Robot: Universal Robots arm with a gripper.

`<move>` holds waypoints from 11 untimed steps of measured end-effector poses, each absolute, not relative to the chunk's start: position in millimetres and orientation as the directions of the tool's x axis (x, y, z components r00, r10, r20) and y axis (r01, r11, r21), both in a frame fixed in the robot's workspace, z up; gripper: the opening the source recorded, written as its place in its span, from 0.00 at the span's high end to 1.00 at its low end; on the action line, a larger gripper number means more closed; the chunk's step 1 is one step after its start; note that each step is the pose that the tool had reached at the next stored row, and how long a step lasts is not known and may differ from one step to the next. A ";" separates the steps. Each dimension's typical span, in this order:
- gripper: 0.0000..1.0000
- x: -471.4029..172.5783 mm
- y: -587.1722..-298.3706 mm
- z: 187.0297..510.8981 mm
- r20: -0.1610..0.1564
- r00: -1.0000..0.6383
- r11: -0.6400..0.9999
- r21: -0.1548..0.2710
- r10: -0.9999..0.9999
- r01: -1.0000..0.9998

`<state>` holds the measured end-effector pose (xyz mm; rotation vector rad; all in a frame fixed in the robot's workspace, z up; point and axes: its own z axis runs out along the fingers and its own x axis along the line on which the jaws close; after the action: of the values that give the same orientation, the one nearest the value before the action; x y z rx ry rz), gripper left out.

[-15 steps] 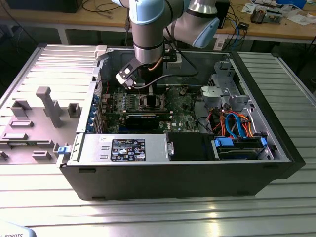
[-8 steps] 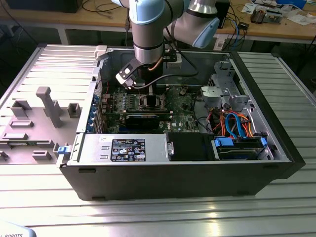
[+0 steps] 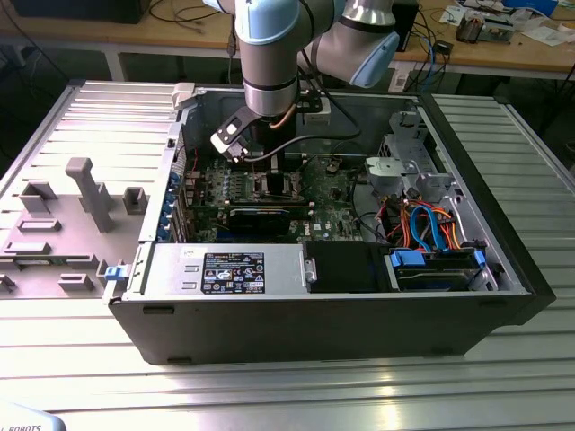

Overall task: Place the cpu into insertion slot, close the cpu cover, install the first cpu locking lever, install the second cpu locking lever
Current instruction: 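Place the cpu into insertion slot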

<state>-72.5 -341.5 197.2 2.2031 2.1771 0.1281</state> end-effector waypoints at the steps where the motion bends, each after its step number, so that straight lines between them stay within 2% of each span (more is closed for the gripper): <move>1: 0.46 -72.5 -341.5 197.2 0.029 0.011 -0.013 0.088 1.000 0.996; 11: 0.46 -72.5 -341.5 197.2 0.030 0.010 -0.013 0.088 1.000 0.996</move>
<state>-72.5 -341.5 197.2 2.2030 2.1772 0.1282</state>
